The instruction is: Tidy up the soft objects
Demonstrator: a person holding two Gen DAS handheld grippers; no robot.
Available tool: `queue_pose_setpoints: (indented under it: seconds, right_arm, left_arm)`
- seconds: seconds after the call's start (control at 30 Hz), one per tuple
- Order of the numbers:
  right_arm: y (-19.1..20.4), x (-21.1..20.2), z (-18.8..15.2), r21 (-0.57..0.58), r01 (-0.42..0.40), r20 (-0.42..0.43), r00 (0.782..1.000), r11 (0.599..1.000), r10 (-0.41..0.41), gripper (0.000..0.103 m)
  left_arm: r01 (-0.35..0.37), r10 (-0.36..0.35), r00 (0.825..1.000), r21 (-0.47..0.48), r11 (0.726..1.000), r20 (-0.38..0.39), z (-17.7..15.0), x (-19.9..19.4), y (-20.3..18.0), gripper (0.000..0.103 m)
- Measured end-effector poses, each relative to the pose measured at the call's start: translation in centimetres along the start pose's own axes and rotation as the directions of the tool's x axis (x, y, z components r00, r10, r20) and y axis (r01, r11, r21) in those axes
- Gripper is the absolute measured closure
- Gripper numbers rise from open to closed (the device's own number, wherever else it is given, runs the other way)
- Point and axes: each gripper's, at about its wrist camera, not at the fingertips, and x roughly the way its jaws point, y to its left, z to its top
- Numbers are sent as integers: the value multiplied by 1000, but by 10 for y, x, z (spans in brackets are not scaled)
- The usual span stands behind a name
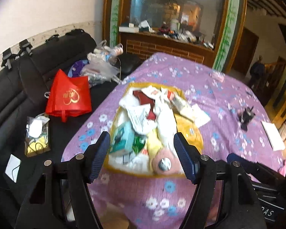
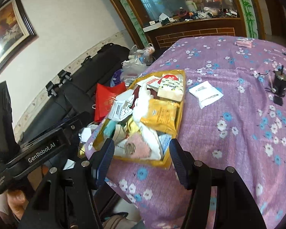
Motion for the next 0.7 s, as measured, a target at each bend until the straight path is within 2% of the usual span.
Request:
queue_pose_setpoints:
  seconds: [0.17,0.37,0.7]
  right_arm:
    - [-1,-5,-4,55,60,8,998,997,-61,43]
    - [5,-12,-5,17,159,65,985,987,-160,43]
    - [6,-5,-10,22,153,60,986,988,-154,43]
  left_arm:
    - [-27,27,1000,14,1000,1,-4,-10,1,33]
    - [-91,90,996,54,994,18,-5,-13,-6,33]
    - [-148,146,989,101,984,22,-11,-14,-11,33]
